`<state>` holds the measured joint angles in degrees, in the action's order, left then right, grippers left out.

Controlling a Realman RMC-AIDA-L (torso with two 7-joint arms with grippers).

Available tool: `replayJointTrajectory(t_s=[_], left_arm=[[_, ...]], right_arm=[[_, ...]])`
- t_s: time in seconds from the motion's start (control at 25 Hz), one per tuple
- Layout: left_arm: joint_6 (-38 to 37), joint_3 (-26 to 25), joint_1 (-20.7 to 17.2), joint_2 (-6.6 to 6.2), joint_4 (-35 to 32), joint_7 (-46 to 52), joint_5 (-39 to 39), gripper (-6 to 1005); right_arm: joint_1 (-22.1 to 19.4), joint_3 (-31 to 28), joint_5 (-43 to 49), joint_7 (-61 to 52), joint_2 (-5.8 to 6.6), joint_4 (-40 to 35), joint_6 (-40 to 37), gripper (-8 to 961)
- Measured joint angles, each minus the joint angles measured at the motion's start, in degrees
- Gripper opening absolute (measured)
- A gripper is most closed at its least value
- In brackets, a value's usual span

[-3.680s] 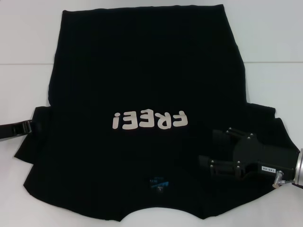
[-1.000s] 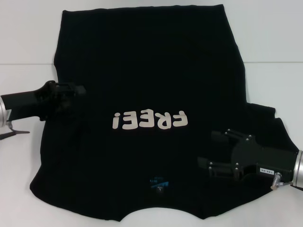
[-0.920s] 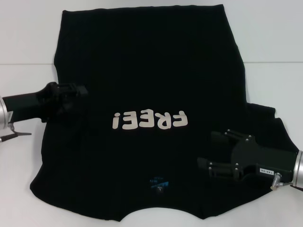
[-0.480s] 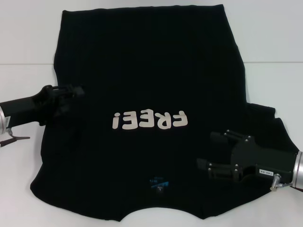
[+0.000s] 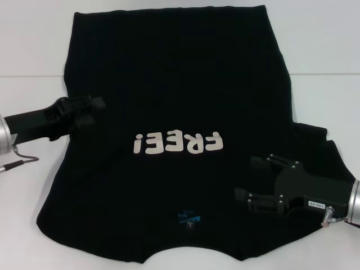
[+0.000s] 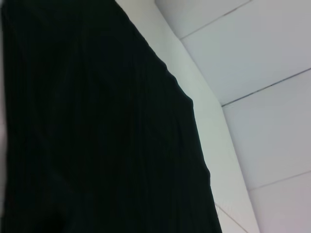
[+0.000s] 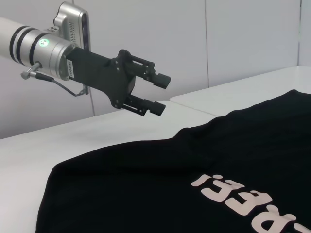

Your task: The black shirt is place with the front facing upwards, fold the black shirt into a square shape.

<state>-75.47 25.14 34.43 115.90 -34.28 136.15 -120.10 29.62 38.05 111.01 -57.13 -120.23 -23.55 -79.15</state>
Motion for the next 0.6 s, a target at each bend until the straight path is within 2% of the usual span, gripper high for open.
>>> replayJointTrajectory(t_s=[0.24,0.6], left_arm=[[0.7,-0.1,-1.1,-0.76,-2.1,0.0,-4.9,627],[8.7,0.1,-2.4,0.25,-1.9,-5.9,-6.8,626]], right_arm=[[0.0,-0.1,0.0,0.0,0.0,0.0,0.1,921],[0.0,-0.1,0.0,0.0,0.0,0.0,0.6,921]])
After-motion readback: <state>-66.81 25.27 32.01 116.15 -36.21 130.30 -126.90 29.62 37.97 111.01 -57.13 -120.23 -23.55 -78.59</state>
